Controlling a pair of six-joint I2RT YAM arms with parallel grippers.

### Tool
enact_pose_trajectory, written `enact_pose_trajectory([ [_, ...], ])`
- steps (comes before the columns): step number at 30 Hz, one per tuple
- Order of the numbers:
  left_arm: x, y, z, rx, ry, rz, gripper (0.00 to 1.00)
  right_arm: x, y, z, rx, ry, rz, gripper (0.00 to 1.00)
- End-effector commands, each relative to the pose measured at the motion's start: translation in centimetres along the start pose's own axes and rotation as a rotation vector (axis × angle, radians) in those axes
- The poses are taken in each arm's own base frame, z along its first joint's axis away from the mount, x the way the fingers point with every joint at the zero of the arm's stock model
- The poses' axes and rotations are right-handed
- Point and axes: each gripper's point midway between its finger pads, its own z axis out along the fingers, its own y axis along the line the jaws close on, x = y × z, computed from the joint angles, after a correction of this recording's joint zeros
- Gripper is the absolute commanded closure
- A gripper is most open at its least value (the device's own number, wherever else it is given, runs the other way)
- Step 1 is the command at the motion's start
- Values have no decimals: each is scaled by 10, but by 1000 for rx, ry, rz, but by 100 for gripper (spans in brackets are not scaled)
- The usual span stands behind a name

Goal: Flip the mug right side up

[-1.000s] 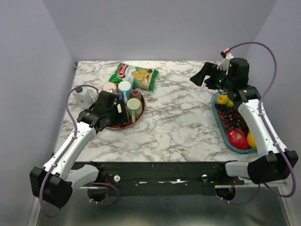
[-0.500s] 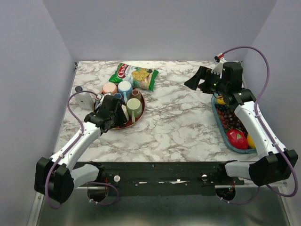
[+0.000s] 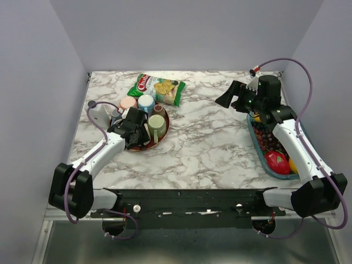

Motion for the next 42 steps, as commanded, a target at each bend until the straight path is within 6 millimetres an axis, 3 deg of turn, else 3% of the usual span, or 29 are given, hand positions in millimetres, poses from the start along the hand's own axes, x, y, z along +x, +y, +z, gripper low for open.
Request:
enact_pose_trajectory([
  [1,-14,-3,5,-34,-37,-1,47,4,-5,-4,31,-15,-5,1],
  [10,-12,0,13,-74,-15,-1,55,5,-8,-6,47,-20,1,2],
  [16,-7,3,18,-87,1,-5,69,6,-11,-7,61,-22,4,2],
  [22,-10,2,15,-88,-4,-1,90,8,-16,-8,85,-23,8,2],
  [23,-12,2,13,-89,-6,5,97,8,-16,-8,88,-25,8,2],
  [27,-13,2,11,-90,-1,18,100,9,-17,-8,92,-24,15,2],
  [33,-30,-1,-12,-80,-50,26,100,8,-16,-7,91,-23,23,2],
  [42,-54,-16,-64,-1,-125,-23,100,6,-12,-4,77,-19,50,0],
])
